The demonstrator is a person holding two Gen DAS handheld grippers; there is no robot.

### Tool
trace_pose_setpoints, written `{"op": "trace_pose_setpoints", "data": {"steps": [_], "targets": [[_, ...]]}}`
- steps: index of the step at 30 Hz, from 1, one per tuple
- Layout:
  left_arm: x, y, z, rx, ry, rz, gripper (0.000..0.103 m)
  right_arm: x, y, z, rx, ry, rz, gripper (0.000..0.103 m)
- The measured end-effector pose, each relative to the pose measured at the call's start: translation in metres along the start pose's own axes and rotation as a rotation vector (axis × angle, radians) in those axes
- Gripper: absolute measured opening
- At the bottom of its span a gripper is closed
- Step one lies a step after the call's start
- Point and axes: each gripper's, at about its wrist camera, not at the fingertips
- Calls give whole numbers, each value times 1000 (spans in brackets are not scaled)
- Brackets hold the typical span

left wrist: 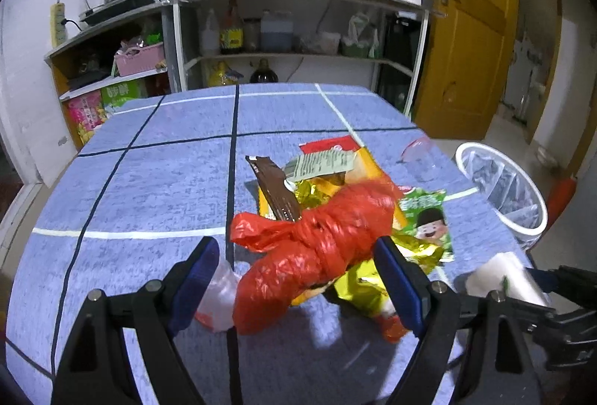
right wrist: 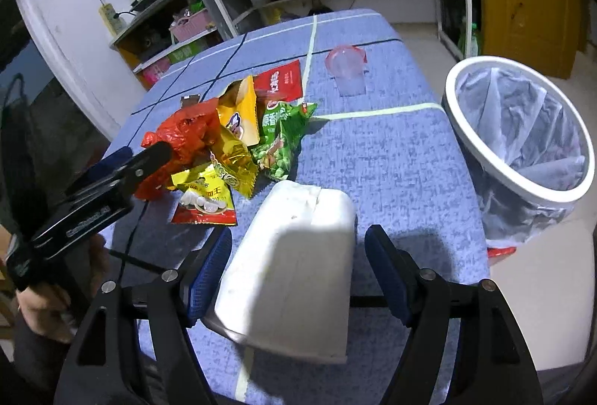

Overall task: Collect trash
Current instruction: 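Grasp the white paper cup with the right tool while the left tool grasps the red bag, then carry the red bag and white cup over the bin and open both tools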

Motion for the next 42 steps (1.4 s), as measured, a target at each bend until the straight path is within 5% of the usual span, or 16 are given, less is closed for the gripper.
{"op": "trace_pose_setpoints", "data": {"steps": [4, 8, 12, 28, 42], "targets": [[12, 0, 7, -21, -15, 76, 81, 10, -3, 7, -74, -72, 74, 74], [19, 5, 18, -87, 22, 110, 55, 11, -3, 4, -73, -98, 67, 66], [17, 4, 17, -88, 29, 101, 49, 13, -2, 2, -69, -111, 70, 60], [9, 2, -31, 29, 55, 16, 46, 21, -2, -15, -2, -157, 50, 47], [88, -29, -35, 61, 205, 103, 46, 72, -19, -50, 109, -134, 116, 47]]}}
Point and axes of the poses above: each gripper's, at about its wrist camera, not at the fingertips, and z roughly the way its jaws point, x to its right, y to its underside, and after that the axes turned 2 degrees about -y, right-handed
